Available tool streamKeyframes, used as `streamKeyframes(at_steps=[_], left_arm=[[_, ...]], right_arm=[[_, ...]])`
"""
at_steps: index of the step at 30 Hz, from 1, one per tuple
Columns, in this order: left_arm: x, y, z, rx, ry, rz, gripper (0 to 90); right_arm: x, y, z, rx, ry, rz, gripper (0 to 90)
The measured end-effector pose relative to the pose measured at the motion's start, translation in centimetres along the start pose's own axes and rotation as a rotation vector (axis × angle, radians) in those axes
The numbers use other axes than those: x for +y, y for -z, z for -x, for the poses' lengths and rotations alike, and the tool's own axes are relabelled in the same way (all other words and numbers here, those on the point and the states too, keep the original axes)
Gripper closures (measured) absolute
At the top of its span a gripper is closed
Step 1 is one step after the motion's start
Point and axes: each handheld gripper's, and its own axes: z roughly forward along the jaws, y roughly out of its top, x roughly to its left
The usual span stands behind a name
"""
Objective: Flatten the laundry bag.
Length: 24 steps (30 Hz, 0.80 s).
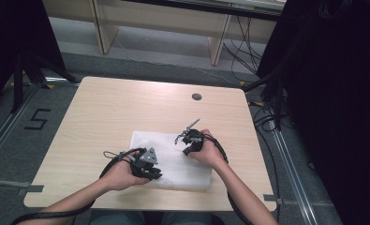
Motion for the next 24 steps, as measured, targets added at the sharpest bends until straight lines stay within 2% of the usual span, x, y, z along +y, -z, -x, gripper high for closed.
streamKeyframes(at_steps=[2, 3, 4, 6, 11, 12, 13, 14, 16, 17, 19, 22, 23, 24], left_arm=[[0.1, 0.0, 0.3, -0.021, 0.000, 0.013, 78.8], [0.2, 0.0, 0.3, -0.029, -0.023, 0.007, 78.6], [0.1, -0.2, 0.4, -0.035, -0.018, 0.005, 78.5], [0.0, -0.5, 0.6, -0.039, -0.026, -0.007, 78.7], [0.0, -1.1, 0.6, -0.039, -0.047, -0.024, 78.9], [0.1, -1.2, 0.7, -0.040, -0.036, -0.024, 78.9], [0.2, -1.3, 0.6, -0.034, -0.050, -0.033, 78.9], [0.2, -1.4, 0.7, -0.042, -0.032, -0.031, 78.8], [0.4, -1.8, 0.7, -0.049, -0.056, -0.046, 78.9], [0.5, -1.9, 0.7, -0.049, -0.045, -0.051, 78.9], [0.8, -2.2, 0.6, -0.041, -0.052, -0.060, 79.0], [1.1, -2.8, 0.2, -0.016, -0.057, -0.067, 79.9], [1.1, -3.0, 0.1, -0.008, -0.043, -0.066, 80.4], [1.2, -3.2, -0.1, -0.002, -0.050, -0.066, 80.7]], right_arm=[[0.0, 0.2, 0.1, -0.008, 0.006, 0.018, 89.9], [0.0, 0.2, 0.2, -0.014, 0.006, 0.025, 89.9], [0.0, 0.4, 0.2, -0.010, 0.000, 0.027, 89.9], [0.1, 0.7, 0.2, -0.012, -0.012, 0.034, 90.0], [0.4, 1.5, 0.2, -0.032, -0.002, 0.071, 90.0], [0.5, 1.8, 0.2, -0.034, -0.004, 0.084, 90.0], [0.6, 2.0, 0.2, -0.035, -0.003, 0.083, 90.0], [0.7, 2.2, 0.3, -0.044, 0.009, 0.096, 90.0], [0.8, 2.6, 0.1, -0.043, -0.011, 0.108, 90.0], [0.9, 2.8, 0.2, -0.044, -0.005, 0.113, 90.0], [1.0, 3.2, 0.1, -0.042, -0.020, 0.130, 90.0], [1.1, 4.1, 0.0, -0.043, 0.004, 0.170, 90.0], [1.1, 4.4, -0.1, -0.038, -0.012, 0.166, 90.0], [1.1, 4.8, -0.2, -0.036, -0.015, 0.175, 90.0]])
